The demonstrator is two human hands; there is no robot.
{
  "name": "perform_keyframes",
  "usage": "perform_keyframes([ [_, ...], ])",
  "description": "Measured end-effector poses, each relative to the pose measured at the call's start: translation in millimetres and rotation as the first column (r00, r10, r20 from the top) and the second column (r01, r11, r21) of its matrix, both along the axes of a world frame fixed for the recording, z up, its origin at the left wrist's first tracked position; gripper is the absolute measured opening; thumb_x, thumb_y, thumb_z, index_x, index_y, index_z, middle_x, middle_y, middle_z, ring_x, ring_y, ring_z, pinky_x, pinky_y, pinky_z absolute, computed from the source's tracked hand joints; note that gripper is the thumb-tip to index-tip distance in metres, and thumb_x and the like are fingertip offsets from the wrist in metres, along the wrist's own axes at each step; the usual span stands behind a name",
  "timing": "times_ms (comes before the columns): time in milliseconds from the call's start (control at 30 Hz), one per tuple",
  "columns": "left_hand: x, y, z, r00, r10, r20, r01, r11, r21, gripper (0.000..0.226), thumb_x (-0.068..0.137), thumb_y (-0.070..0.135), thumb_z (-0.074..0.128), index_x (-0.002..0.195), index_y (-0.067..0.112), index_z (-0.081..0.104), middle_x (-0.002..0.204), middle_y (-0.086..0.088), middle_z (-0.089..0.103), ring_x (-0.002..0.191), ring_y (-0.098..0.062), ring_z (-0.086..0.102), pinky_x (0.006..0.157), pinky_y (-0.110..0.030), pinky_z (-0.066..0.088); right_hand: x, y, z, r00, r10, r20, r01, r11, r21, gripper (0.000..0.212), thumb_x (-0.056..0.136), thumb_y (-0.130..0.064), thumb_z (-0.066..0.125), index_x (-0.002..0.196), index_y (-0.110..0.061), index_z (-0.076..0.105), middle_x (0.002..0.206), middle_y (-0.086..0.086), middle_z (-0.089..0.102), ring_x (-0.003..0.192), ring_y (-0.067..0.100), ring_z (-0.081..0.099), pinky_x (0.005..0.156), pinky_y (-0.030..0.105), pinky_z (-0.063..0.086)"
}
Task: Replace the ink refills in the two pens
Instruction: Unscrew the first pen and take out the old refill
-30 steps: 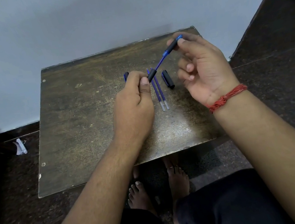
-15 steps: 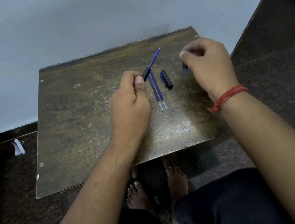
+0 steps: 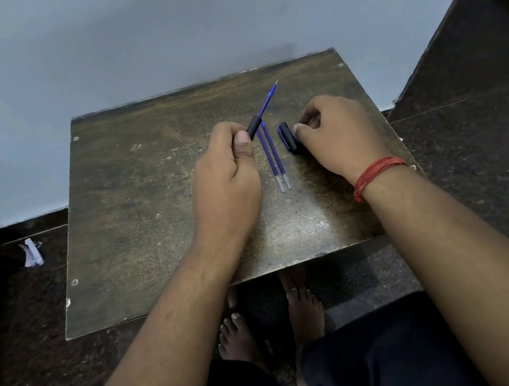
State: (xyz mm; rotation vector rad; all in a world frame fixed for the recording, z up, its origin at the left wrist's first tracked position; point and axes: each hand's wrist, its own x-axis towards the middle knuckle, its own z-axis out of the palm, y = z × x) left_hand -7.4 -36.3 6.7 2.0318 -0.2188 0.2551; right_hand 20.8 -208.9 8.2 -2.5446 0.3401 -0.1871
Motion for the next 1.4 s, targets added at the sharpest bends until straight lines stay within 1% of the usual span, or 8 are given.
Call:
perform_keyframes([
  [200,-1,0,0,1.0,-0.009,-0.006,0.009,1.0,-0.001,0.02,0.106,0.022,0.041,0.094,0.013,0.055,0.063,0.006,0.047,0.051,-0.005,0.037,0.049,-0.031,0.032,0,-3,9,0.975,-0.11,0.192,0.051,0.955,0.291,0.011,0.093,-0.021,0.059,0.091,-0.024,0.07,0.083,-0.012,0.064,0.072,0.0,0.058,0.058,0.005,0.037],
  [333,0,0,0,1.0,-0.008,-0.005,0.008,1.0,0.003,0.02,0.106,0.022,0.041,0.094,0.014,0.055,0.063,0.007,0.047,0.052,-0.005,0.037,0.049,-0.03,0.032,-5,6,15,0.981,-0.156,0.115,0.012,0.641,0.767,0.009,0.092,-0.015,0.063,0.088,-0.014,0.072,0.07,-0.004,0.063,0.06,0.01,0.055,0.052,0.022,0.043],
  [433,0,0,0,1.0,-0.005,0.006,0.004,1.0,0.014,0.021,0.106,0.022,0.042,0.094,0.012,0.056,0.063,0.006,0.048,0.053,-0.008,0.04,0.051,-0.034,0.035,-8,14,16,0.993,-0.062,0.1,-0.059,0.473,0.879,0.01,0.093,-0.014,0.065,0.089,-0.007,0.071,0.067,0.002,0.063,0.057,0.011,0.054,0.048,0.023,0.04],
  [533,0,-1,-1,1.0,-0.003,0.016,0.002,1.0,0.021,0.021,0.105,0.023,0.043,0.094,0.011,0.056,0.063,0.005,0.05,0.055,-0.012,0.043,0.054,-0.039,0.04,-9,21,16,0.992,0.043,0.118,-0.125,0.399,0.909,0.011,0.091,-0.018,0.07,0.08,-0.014,0.071,0.069,0.003,0.065,0.057,0.011,0.055,0.049,0.022,0.04],
  [700,-1,-3,-1,1.0,-0.014,0.016,0.014,0.999,0.035,0.023,0.103,0.027,0.041,0.093,0.013,0.056,0.062,0.009,0.048,0.056,-0.011,0.044,0.054,-0.036,0.039,-9,26,12,0.982,0.101,0.157,-0.186,0.493,0.85,0.014,0.088,-0.021,0.072,0.076,-0.015,0.07,0.065,-0.001,0.065,0.058,0.01,0.056,0.05,0.023,0.041],
  [833,-1,-2,-2,1.0,-0.018,0.021,0.017,0.999,0.046,0.022,0.103,0.027,0.041,0.093,0.014,0.055,0.061,0.009,0.048,0.056,-0.01,0.044,0.056,-0.038,0.04,-8,24,12,0.985,0.097,0.144,-0.173,0.46,0.871,0.015,0.087,-0.02,0.072,0.074,-0.015,0.069,0.065,0.0,0.065,0.057,0.011,0.056,0.048,0.023,0.041],
  [1233,-2,-3,-2,0.999,-0.032,0.026,0.03,0.995,0.091,0.018,0.104,0.027,0.043,0.089,0.024,0.052,0.059,0.009,0.047,0.054,-0.007,0.043,0.052,-0.033,0.034,-3,-3,18,0.973,-0.231,0.028,0.018,0.194,0.981,0.017,0.096,-0.017,0.066,0.08,-0.015,0.061,0.063,-0.002,0.063,0.055,0.009,0.056,0.048,0.021,0.04],
  [1400,-2,-2,-1,1.0,-0.027,0.015,0.026,0.997,0.069,0.021,0.105,0.025,0.042,0.091,0.017,0.056,0.061,0.009,0.047,0.053,-0.006,0.04,0.05,-0.034,0.034,-2,-6,14,0.97,-0.241,-0.024,0.052,0.112,0.992,0.015,0.1,-0.015,0.06,0.086,-0.011,0.065,0.065,0.0,0.067,0.055,0.009,0.062,0.041,0.019,0.037],
])
